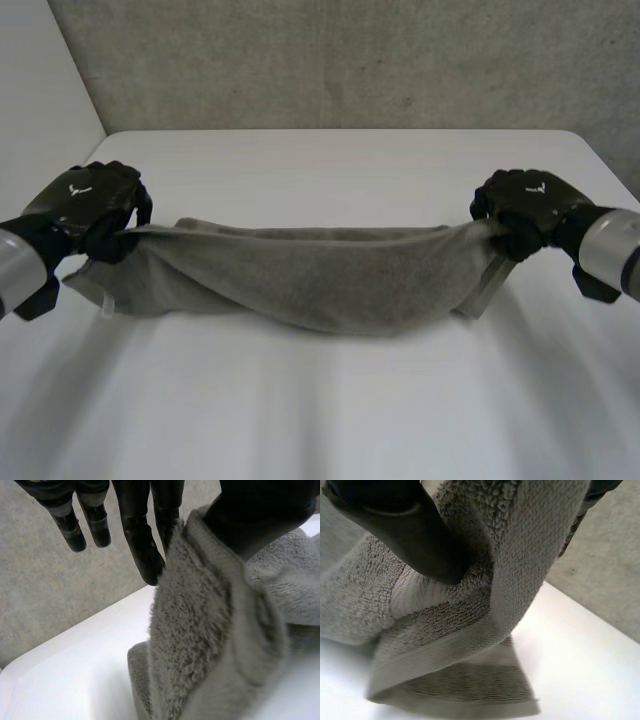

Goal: Fold the towel.

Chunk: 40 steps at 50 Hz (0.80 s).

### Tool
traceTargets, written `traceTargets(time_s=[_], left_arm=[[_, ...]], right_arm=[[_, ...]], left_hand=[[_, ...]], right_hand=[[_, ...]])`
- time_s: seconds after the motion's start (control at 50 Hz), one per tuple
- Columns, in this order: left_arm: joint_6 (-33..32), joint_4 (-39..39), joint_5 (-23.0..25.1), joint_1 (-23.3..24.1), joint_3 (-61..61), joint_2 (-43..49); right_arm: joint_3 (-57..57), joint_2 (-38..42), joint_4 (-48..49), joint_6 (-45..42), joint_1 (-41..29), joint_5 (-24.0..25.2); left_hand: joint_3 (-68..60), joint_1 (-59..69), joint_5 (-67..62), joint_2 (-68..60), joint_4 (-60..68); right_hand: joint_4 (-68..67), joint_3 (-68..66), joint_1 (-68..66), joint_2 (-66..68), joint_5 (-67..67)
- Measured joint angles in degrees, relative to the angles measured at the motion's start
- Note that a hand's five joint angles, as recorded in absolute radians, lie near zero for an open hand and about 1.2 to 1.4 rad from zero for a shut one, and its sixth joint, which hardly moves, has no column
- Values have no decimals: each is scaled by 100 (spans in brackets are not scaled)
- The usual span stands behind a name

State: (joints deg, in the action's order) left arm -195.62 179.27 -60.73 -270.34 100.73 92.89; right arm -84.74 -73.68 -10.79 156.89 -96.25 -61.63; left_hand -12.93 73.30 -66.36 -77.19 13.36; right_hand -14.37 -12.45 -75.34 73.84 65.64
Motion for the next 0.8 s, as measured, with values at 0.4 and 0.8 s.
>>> traceTargets(time_s=[0.4, 0.8], left_arm=[[607, 1281, -917, 916, -3975, 1300], [252, 2374, 222, 397, -48, 689]], right_arm=[[3945, 299, 1411, 955, -373, -1140], [-692, -303, 1579, -147, 328, 129]], left_hand=[[0, 0, 0, 0, 0], [0, 0, -18, 0, 0]], right_hand=[[0, 0, -13, 164, 58], [0, 0, -14, 164, 58]])
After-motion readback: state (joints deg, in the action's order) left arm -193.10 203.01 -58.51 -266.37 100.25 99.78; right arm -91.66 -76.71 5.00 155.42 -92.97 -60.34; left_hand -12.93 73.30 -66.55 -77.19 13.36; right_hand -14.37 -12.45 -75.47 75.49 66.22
